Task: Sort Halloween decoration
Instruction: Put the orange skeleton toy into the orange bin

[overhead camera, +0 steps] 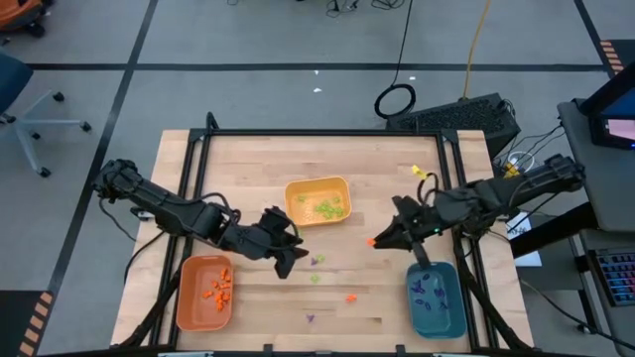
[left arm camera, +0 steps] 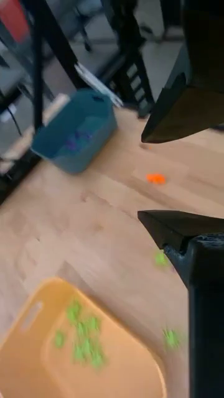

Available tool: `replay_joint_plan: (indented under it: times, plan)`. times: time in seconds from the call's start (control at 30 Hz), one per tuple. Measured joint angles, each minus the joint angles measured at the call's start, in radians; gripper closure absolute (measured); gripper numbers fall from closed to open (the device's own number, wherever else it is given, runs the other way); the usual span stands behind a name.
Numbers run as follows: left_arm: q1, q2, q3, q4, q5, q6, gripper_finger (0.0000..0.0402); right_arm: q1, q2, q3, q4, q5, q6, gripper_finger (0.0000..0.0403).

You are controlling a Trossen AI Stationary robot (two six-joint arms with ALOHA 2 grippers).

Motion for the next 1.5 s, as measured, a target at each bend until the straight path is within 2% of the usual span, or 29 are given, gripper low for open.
replay_joint_plan:
  times: [0.1, 0.33, 0.47, 0.8, 0.87, 1.03, 1.37, 1.5]
  plan:
    - [-0.002, 0.0, 0.0, 0.058, -0.003, -0.024, 0.0215, 0.0, -0.031, 0.0, 0.002, 0.001, -0.066, 0.0398]
    - [-0.001, 0.0, 0.0, 0.17, -0.073, -0.045, 0.0215, 0.0, -0.047, 0.0, 0.061, -0.002, -0.079, 0.0398]
    - [-0.001, 0.0, 0.0, 0.177, -0.109, -0.042, 0.0215, 0.0, -0.046, 0.0, 0.074, -0.002, -0.084, 0.0399]
    - [-0.001, 0.0, 0.0, 0.176, -0.121, -0.041, 0.0215, 0.0, -0.046, 0.0, 0.075, 0.001, -0.126, 0.0399]
    - [-0.001, 0.0, 0.0, 0.176, -0.121, -0.04, 0.0215, 0.0, -0.046, 0.0, 0.075, 0.006, -0.176, 0.0399]
    - [0.001, 0.0, 0.0, 0.176, -0.125, -0.037, 0.0215, 0.0, -0.046, 0.0, 0.053, 0.105, -0.319, 0.0399]
    - [0.001, 0.0, 0.0, 0.176, -0.144, -0.042, 0.0215, 0.0, -0.046, 0.0, 0.051, 0.168, -0.78, 0.0399]
    - [0.001, 0.0, 0.0, 0.176, -0.161, -0.042, 0.0215, 0.0, -0.046, 0.0, 0.05, 0.243, -0.92, 0.0397]
